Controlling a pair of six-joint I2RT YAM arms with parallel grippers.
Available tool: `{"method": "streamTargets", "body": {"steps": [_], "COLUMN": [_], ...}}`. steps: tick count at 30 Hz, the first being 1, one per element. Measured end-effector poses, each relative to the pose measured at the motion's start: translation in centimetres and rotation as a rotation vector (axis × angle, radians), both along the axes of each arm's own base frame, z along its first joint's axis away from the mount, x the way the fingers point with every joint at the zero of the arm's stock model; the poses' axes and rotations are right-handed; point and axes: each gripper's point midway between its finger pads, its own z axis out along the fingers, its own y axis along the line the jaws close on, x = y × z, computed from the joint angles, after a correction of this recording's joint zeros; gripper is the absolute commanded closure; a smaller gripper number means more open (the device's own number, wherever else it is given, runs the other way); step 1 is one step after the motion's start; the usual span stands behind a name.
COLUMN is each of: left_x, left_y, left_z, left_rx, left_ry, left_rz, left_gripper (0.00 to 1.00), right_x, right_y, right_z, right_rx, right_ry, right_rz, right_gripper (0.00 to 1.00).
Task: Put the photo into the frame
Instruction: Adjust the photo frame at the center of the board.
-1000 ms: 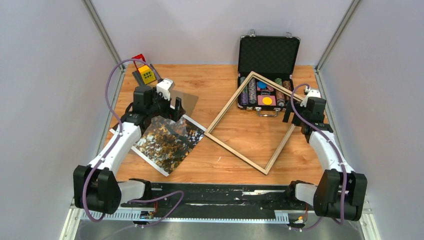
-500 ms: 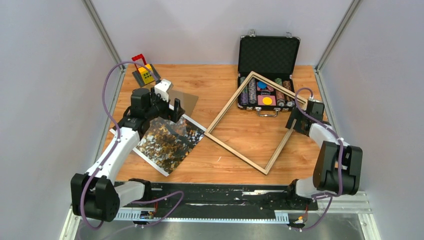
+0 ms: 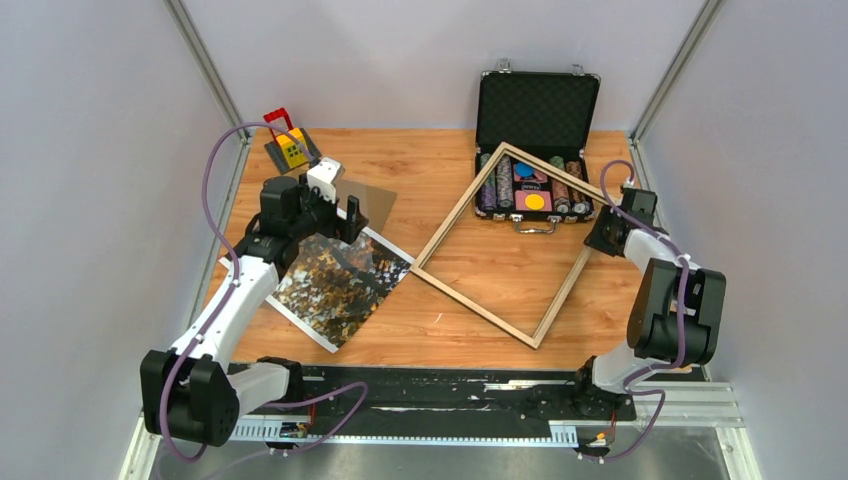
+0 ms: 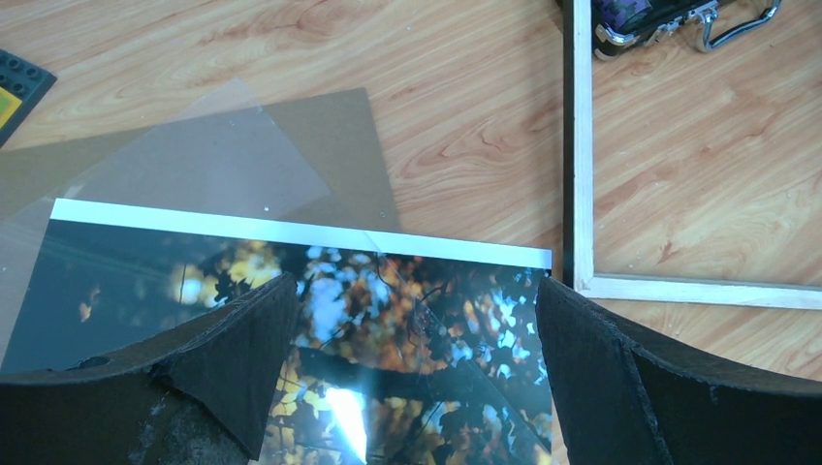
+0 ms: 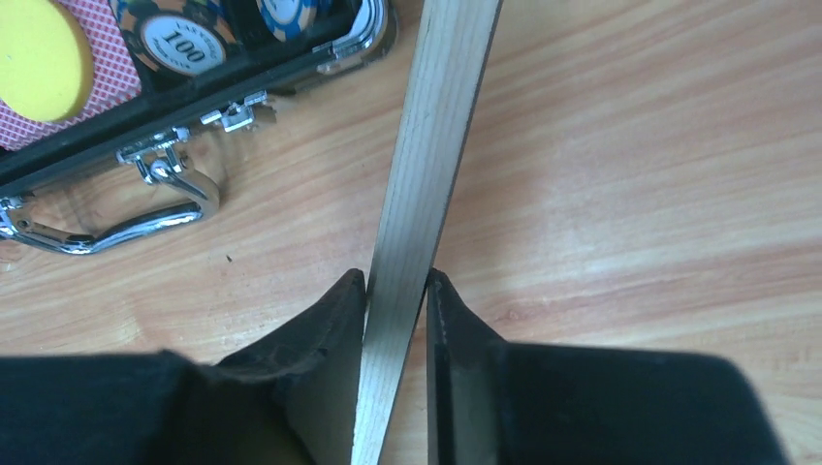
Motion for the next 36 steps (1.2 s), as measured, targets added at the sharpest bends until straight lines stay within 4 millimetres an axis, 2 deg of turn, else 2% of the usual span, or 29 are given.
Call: {"method": "streamTargets", "body": {"steps": [3,9,14,18,25,31,36], "left_x": [0.0,0.1,0.2,0.2,0.2,0.2,0.1], "left_y": [0.1,0.2,0.3,0.4,0.6,0.8,1.1], "left_z": [0.0,0.0,0.0,0.0,0.3,0.3,0.0], "left_rx": [0.003,0.006,0.01,0.015,0.019,0.032,0.05], "left_ry": [-0.002,-0.002,-0.003,-0.006,-0.018,-0.022,-0.015], "left_rz": [0.005,0.012,0.017,0.021,0.026,0.037,0.044], "left_gripper": [0.0,0.0,0.0,0.0,0.0,0.0,0.0], "right_x": [0.5,0.4,0.3,0.7,4.3,6.0,6.6], "right_y": [-0.4,-0.4,0.2,0.8,1.7,3.0,5.3], "right_z": [0.6,0.7,0.8,1.7,4.3,3.6,2.6], "right_rx": [0.016,0.029,0.044,0.061,0.066,0.076,0.071], "right_ry": [-0.018,-0.022,-0.018,-0.035,-0.108,-0.089,-0.053], "right_rz": [-0.008,0.027,0.079,0.133,0.253,0.31,0.364], "right_gripper": [0.91,1.0,1.0,1.0,1.0,1.0,1.0]}}
